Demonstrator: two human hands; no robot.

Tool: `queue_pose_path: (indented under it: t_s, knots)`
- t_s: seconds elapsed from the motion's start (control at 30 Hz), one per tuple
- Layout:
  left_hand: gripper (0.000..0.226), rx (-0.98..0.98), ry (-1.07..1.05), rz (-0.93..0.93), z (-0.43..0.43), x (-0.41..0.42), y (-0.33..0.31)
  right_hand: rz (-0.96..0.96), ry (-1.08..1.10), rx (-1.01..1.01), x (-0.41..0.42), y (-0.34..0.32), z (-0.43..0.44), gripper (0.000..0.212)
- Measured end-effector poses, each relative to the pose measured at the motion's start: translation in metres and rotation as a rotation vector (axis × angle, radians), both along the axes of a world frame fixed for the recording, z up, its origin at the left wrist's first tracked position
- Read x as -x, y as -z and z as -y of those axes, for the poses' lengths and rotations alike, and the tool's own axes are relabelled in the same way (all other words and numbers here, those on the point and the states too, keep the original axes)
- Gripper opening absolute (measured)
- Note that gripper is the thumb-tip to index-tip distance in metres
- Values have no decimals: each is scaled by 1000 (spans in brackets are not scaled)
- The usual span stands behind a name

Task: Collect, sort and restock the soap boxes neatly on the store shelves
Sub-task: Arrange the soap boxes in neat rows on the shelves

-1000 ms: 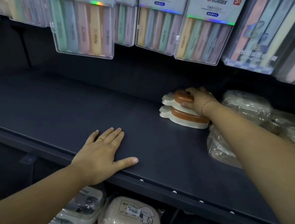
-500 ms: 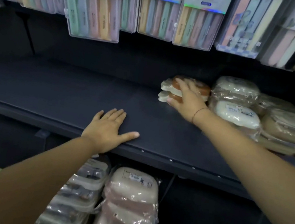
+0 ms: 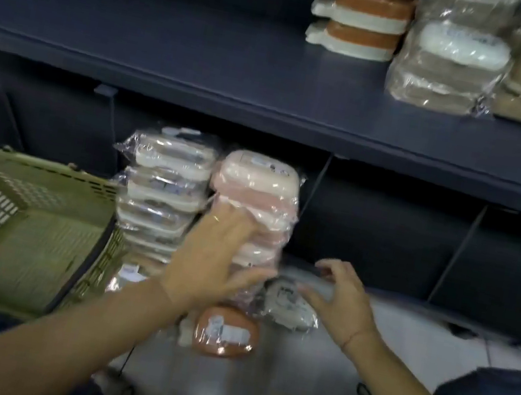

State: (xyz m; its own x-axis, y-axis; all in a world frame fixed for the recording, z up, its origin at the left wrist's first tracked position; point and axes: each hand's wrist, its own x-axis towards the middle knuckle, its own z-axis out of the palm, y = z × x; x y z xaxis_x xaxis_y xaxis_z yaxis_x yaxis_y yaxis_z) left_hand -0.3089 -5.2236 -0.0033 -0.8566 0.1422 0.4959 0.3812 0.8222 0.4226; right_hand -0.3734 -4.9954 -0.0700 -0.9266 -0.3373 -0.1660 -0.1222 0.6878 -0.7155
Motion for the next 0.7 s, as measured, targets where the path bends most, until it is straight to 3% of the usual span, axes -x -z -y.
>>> queue_pose_path:
  t_s: [0.13, 0.2, 0.27, 0.37, 0.53, 0.7]
  knots:
    - [68, 289, 248, 506, -27, -48, 112, 182, -178, -322, 10, 67, -10, 88]
    - [91, 451, 218, 751, -25, -60, 152, 196, -163, -395, 13, 89, -17, 97]
    - [111, 456, 150, 924, -20, -69, 180, 170, -177, -485, 14, 107, -20, 101]
    - [129, 438, 45, 940, -18, -74, 203, 109, -219, -554, 15, 124, -14, 104]
    - [114, 411, -119, 841, -12, -69, 227, 70, -255, -531, 20, 144, 7, 110]
    - [118, 269, -196, 990, -5, -56, 233, 58, -255, -588, 18, 165, 12, 115]
